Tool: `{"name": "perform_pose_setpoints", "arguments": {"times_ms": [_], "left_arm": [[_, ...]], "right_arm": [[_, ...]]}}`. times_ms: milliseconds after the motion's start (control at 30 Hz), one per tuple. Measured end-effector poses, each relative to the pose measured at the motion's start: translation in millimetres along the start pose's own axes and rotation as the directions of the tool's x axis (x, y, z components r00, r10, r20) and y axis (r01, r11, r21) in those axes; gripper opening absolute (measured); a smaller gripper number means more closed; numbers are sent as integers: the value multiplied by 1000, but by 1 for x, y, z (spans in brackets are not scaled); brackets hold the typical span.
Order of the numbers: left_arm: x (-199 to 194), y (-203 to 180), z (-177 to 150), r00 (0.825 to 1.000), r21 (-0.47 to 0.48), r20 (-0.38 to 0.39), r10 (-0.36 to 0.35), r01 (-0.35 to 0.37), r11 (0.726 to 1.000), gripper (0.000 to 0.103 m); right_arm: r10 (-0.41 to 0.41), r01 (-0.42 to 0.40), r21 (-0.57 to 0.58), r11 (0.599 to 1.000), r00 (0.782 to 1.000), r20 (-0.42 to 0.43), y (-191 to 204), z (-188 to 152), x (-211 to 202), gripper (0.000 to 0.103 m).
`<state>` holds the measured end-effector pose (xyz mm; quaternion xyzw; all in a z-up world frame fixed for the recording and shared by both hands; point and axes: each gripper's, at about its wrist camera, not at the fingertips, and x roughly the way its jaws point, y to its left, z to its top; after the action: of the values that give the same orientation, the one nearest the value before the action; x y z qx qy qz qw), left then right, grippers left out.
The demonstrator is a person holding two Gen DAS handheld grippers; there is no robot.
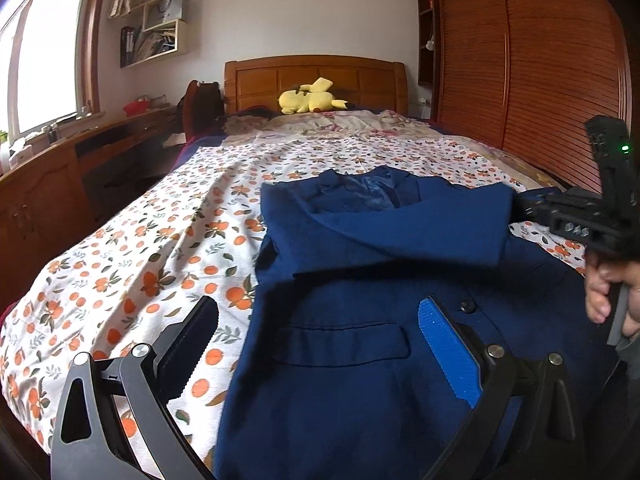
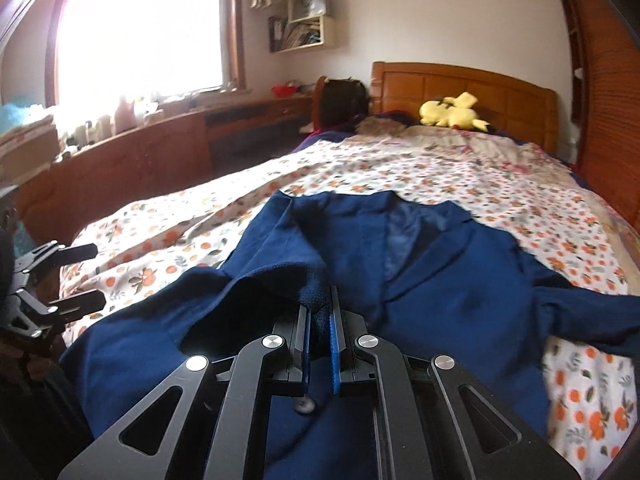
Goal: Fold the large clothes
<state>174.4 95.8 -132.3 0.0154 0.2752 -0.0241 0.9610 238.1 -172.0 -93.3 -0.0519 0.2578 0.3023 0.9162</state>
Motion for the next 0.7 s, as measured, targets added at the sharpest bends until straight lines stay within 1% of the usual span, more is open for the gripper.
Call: {"name": "perform_pose_setpoints", "arguments": {"times_ms": [167, 300, 367, 467, 600, 633, 667, 700], "left_arm": [[4, -15, 4, 1000, 13, 4, -23, 23, 1000, 101], [7, -28, 7, 999, 28, 9, -41, 41, 999, 101], [8, -35, 9, 999, 35, 11, -50, 50, 998, 101], [13, -45, 10, 998, 46, 10, -62, 61, 997, 101], [18, -58, 12, 997, 62, 9, -73, 73, 995, 101], [18, -59, 12, 997, 63, 10, -77, 76, 995, 101], [19, -61, 13, 997, 65, 10, -80, 79, 995, 101], [20, -64, 13, 997, 68, 9, -82, 81, 994, 101]], "right_arm": [[-52, 52, 30, 998, 998, 23, -26, -9, -29, 6], [-89, 88, 55, 995, 996, 8, -46, -20, -41, 6], [-102, 102, 62, 993, 995, -9, -53, -26, -42, 6], [-83, 87, 65, 994, 994, -67, -58, -38, -32, 7], [-73, 80, 43, 996, 986, -152, -57, -60, -13, 9], [-72, 80, 38, 996, 984, -163, -57, -63, -12, 12], [-67, 74, 37, 997, 983, -170, -57, -66, -11, 19], [-65, 72, 33, 997, 983, -174, -57, -69, -11, 23]]}}
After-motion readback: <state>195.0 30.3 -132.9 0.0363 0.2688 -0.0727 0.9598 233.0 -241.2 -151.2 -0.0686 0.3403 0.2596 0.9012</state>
